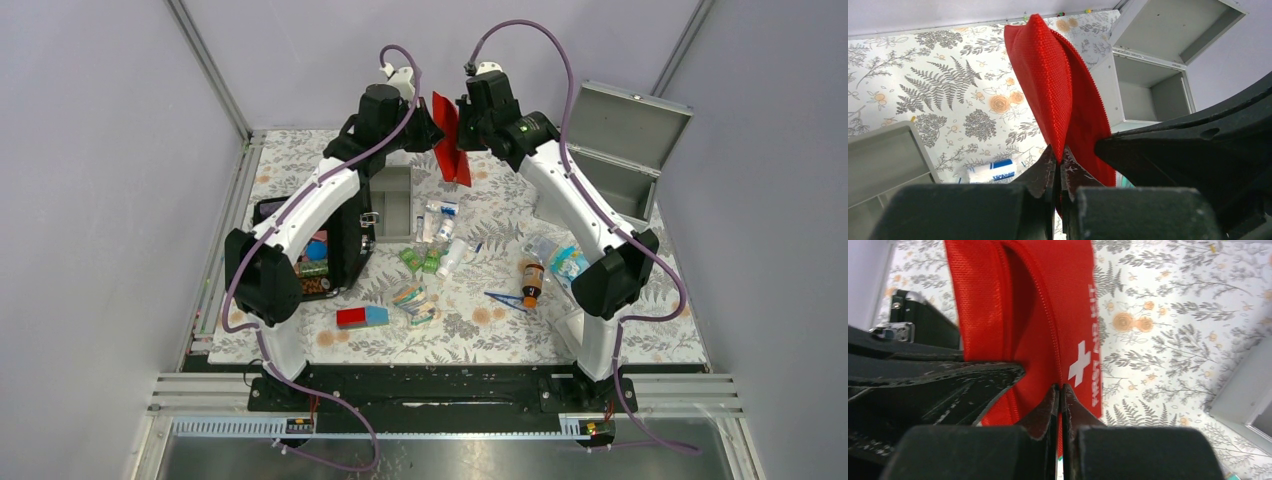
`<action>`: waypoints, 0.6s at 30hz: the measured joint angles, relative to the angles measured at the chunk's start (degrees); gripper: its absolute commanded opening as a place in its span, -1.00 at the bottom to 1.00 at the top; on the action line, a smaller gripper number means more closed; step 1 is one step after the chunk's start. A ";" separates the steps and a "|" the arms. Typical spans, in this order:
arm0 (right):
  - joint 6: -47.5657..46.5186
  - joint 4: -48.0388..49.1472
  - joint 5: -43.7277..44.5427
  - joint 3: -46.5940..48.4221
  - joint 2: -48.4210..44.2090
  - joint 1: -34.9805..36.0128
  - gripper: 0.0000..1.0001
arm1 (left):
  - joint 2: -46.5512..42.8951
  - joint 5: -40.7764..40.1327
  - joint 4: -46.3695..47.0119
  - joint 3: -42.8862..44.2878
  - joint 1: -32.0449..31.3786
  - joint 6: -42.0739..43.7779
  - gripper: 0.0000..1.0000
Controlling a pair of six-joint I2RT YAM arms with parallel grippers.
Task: Organize the medicine kit
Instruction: Pick up the medicine pouch from the center of the board.
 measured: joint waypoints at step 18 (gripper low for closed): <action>-13.68 -0.55 -8.37 -15.74 -11.91 -0.63 0.28 | -0.07 -10.80 -5.95 -4.39 -0.04 8.22 -1.00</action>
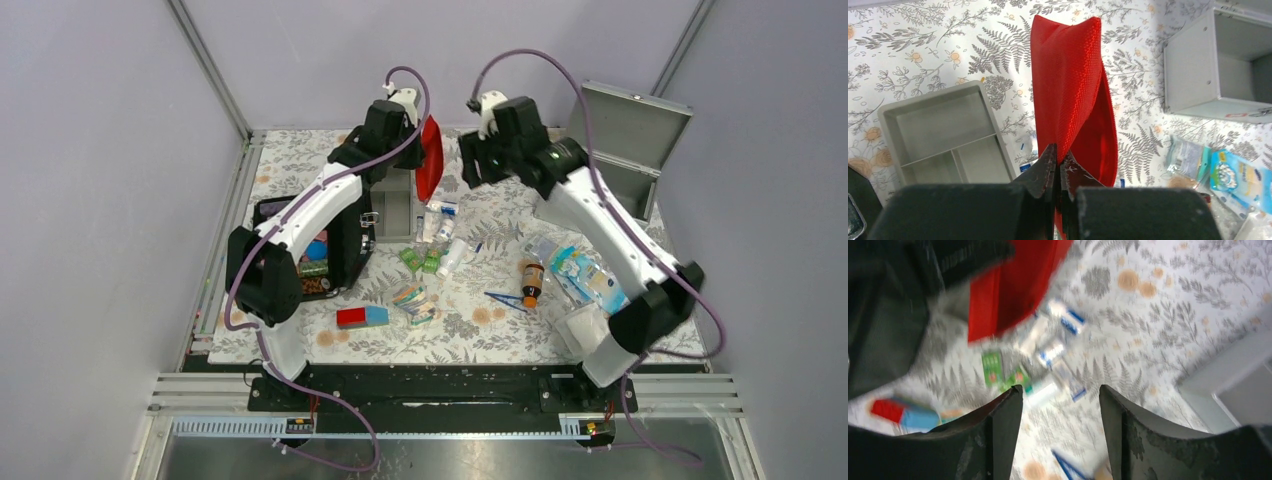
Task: Organize the medicine kit
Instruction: Pick up the medicine pouch from the center of the board, then pick up the medical item at the center of the board.
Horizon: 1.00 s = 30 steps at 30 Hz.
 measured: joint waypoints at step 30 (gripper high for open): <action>-42.60 -7.17 7.74 -50.51 -12.44 -25.59 0.10 | -5.38 1.62 -1.44 -4.09 -1.01 5.97 -1.00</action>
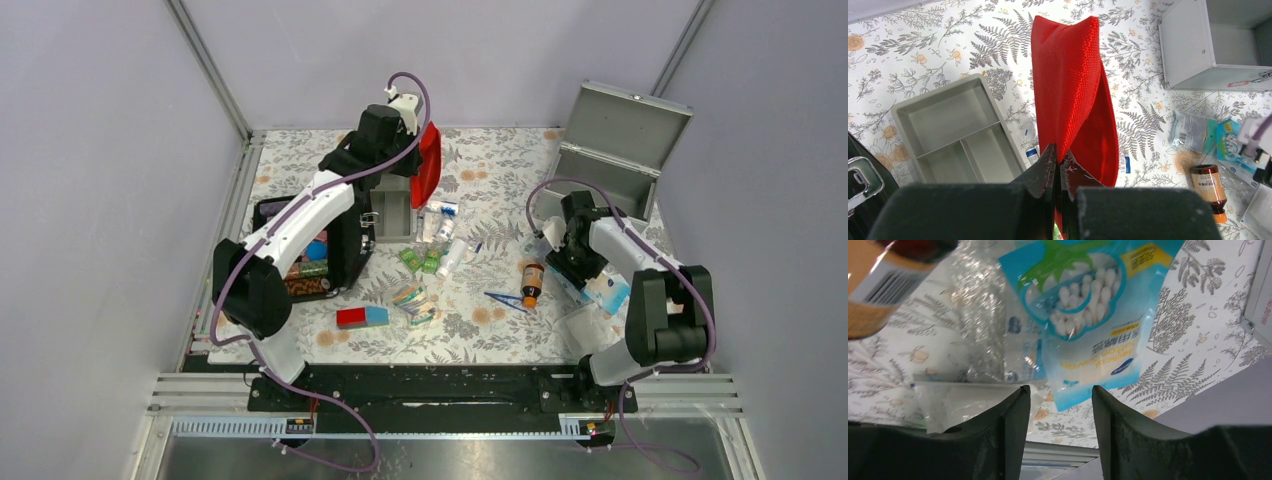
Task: Organize the medicine kit
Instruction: Pick up the medical item at the center of the board.
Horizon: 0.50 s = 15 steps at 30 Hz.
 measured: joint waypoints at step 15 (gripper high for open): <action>-1.95 5.01 0.17 5.20 11.91 -2.29 0.12 | -1.73 -0.61 -0.26 -0.59 -0.44 1.14 -1.00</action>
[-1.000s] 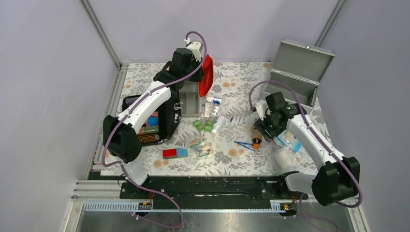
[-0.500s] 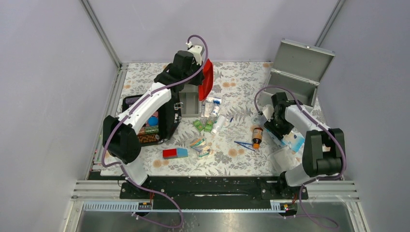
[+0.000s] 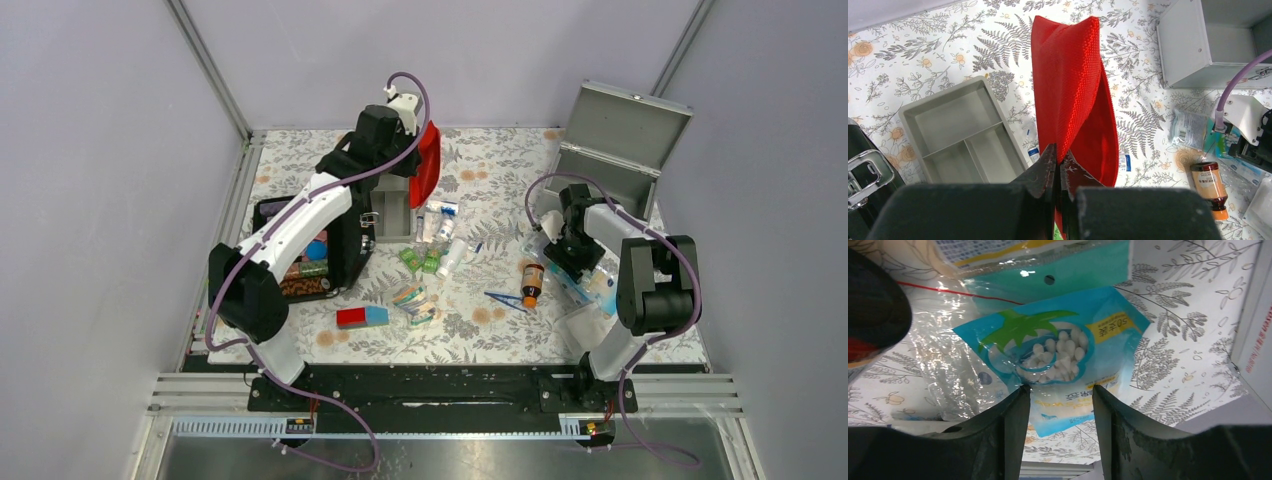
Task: Organize the medicine kit
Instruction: Pick up the medical item at the center of the board, then place the medical item at the center of the board.
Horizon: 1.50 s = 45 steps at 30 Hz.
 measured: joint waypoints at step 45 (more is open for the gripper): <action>26.49 -20.68 -20.65 32.65 2.05 10.10 -0.89 | -1.51 -1.20 -1.33 -0.35 0.00 3.67 -1.00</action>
